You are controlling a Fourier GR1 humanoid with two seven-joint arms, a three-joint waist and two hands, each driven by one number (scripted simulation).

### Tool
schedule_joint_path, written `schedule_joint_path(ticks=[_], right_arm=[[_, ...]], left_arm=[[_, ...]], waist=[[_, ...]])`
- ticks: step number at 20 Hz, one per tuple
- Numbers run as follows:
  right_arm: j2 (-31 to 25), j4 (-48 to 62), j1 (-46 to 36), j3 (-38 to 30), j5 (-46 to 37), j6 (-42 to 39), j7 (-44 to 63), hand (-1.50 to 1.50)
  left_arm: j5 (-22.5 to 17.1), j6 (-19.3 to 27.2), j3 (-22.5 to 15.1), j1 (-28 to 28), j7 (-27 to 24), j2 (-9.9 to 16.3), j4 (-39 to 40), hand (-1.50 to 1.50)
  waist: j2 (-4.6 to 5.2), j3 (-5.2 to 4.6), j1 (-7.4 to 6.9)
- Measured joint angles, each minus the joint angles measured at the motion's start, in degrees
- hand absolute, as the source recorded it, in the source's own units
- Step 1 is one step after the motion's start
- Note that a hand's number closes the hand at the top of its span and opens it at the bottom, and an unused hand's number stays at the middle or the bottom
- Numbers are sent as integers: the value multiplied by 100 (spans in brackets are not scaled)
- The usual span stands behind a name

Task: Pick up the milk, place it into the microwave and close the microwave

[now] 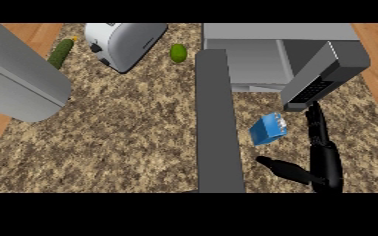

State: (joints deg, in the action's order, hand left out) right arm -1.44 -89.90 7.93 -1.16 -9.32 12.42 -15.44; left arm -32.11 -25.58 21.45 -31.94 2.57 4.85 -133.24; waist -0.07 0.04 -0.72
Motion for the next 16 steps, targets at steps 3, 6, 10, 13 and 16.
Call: schedule_joint_path(ticks=[3,6,10,13,16], right_arm=[[-36,669,-24,-128,62,-74,-575,-150],[-147,1359,-233,-310,71,-109,-1001,-150],[-201,2404,-637,-518,-1,8,-1579,-150],[-278,3210,-970,-689,32,-27,-2057,-150],[-326,3944,-1401,-875,136,-101,-2463,-150]], left_arm=[[-45,-94,47,-99,0,-53,-15,-150],[-83,-189,85,-158,-23,-93,-26,-150],[-165,-352,254,-273,-68,-99,-1,-150],[-207,-514,327,-385,-128,-157,3,-150],[-264,-566,369,-386,-95,-155,10,-150]], waist=[[1,1,-2],[3,2,-11],[6,2,-27],[8,4,-39],[13,5,-41]])
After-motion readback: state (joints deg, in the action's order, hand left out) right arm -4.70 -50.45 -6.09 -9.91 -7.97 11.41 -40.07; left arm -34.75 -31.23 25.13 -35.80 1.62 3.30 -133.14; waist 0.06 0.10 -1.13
